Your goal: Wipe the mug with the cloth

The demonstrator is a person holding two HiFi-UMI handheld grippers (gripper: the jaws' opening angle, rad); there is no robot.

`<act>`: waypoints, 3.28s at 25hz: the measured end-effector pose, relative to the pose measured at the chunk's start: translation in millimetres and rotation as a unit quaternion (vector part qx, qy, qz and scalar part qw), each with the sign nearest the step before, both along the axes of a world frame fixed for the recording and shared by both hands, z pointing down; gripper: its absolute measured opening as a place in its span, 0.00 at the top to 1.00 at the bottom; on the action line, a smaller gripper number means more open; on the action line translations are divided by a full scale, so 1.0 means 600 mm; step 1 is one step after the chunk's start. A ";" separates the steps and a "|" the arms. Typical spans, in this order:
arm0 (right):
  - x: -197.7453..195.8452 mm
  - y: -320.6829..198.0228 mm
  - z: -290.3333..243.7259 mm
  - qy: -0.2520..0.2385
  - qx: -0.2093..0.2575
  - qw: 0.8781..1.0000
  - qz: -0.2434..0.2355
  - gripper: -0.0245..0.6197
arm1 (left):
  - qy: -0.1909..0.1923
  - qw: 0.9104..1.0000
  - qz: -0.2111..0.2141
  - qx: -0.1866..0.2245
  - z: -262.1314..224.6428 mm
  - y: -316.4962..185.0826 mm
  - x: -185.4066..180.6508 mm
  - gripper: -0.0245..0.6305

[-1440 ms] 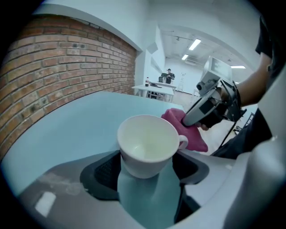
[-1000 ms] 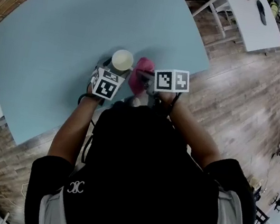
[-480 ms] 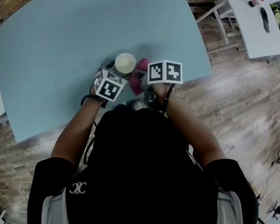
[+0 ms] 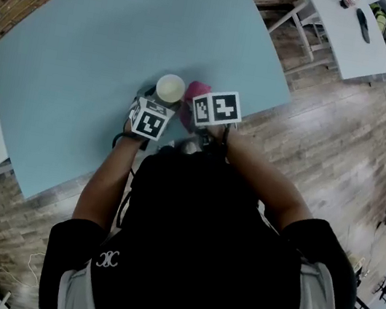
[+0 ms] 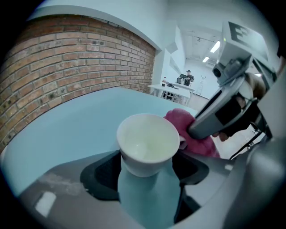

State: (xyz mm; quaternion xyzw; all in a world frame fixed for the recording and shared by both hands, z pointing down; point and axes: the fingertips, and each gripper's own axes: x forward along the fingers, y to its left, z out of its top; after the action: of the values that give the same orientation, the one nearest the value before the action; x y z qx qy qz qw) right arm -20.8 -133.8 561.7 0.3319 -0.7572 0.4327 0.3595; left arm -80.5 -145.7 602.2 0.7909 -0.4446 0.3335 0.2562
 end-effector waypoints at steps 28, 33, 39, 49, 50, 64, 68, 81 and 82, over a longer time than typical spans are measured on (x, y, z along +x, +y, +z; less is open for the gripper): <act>-0.009 0.042 0.056 -0.136 -0.013 0.990 -0.023 0.91 | -0.026 0.999 0.006 -0.026 0.000 0.006 -0.014 0.39; -0.034 0.038 -0.016 -0.195 0.023 0.979 -0.047 0.91 | -0.028 0.999 0.001 -0.025 0.000 0.004 -0.015 0.39; -0.046 0.026 -0.034 -0.220 0.040 0.973 -0.054 0.91 | -0.022 0.999 0.001 -0.028 -0.001 0.000 -0.013 0.39; 0.034 0.019 -0.080 -0.223 0.116 0.967 -0.031 0.91 | 0.004 0.999 -0.041 -0.001 -0.003 0.033 -0.039 0.31; 0.041 0.019 -0.081 -0.219 0.122 0.968 -0.029 0.90 | 0.003 0.999 -0.041 0.004 -0.009 0.043 -0.043 0.32; 0.063 0.007 -0.107 -0.159 0.289 0.942 -0.067 0.90 | 0.034 0.983 -0.153 0.091 -0.088 0.111 -0.111 0.96; 0.060 0.003 -0.093 -0.147 0.303 0.938 -0.079 0.90 | 0.020 0.987 -0.139 0.079 -0.092 0.129 -0.105 0.96; 0.031 0.043 -0.060 -0.110 0.316 0.941 -0.042 0.90 | 0.001 0.991 -0.109 0.077 -0.107 0.135 -0.179 0.96; 0.026 0.049 -0.061 -0.109 0.317 0.942 -0.033 0.90 | 0.004 0.991 -0.104 0.079 -0.109 0.137 -0.188 0.96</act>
State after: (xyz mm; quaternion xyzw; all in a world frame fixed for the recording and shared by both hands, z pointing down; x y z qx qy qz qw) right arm -5.3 -104.3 524.9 0.3546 -0.9001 0.1919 0.1654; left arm -193.0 -63.6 536.7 0.7594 -0.5485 0.2655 0.2283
